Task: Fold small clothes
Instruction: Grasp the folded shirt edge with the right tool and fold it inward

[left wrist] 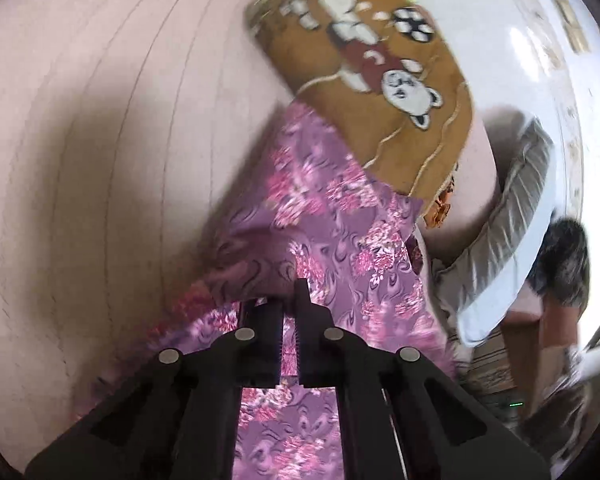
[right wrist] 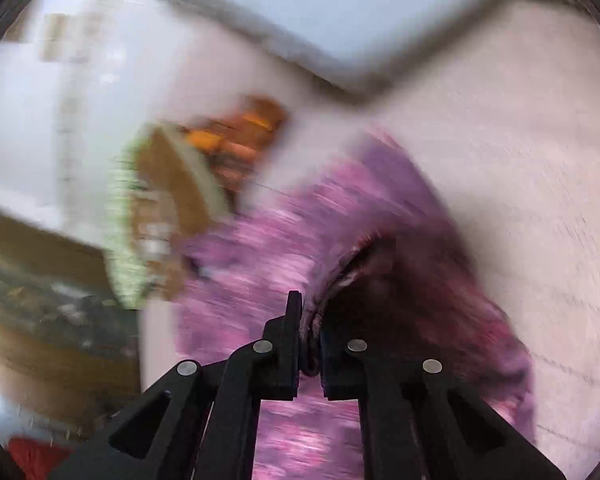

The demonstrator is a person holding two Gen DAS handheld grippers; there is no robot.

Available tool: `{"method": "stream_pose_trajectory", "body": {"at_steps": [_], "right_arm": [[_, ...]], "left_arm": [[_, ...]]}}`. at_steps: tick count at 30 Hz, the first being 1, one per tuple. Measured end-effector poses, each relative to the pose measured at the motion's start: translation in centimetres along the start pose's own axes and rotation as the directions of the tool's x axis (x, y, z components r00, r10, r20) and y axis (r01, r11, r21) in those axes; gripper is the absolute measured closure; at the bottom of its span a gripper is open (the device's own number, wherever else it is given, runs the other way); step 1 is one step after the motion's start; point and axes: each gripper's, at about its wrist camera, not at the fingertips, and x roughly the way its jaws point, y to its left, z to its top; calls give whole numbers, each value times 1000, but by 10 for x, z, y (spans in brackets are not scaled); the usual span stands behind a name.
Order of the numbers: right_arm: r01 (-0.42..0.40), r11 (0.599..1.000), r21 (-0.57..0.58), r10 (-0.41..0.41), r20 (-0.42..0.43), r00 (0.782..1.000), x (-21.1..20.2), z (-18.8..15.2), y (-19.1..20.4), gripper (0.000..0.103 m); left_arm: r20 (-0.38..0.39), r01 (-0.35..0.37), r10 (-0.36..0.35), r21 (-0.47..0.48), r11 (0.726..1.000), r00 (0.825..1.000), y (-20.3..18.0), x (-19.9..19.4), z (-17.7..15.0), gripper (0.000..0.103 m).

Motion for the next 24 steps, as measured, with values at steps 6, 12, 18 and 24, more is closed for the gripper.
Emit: {"method": "stream_pose_trajectory", "body": {"at_steps": [6, 12, 18, 24], "right_arm": [[167, 982, -83, -173, -67, 983, 20, 1, -11, 96], [194, 979, -57, -201, -139, 970, 11, -29, -43, 77], [144, 989, 28, -144, 4, 990, -21, -12, -48, 60], [222, 970, -96, -225, -15, 974, 14, -4, -24, 61]], "left_arm": [[-21, -117, 117, 6, 993, 993, 19, 20, -9, 100], [-97, -103, 110, 81, 991, 989, 27, 8, -23, 99], [-59, -2, 10, 143, 990, 998, 7, -29, -29, 84], [-63, -15, 26, 178, 984, 998, -19, 1, -6, 63]]}}
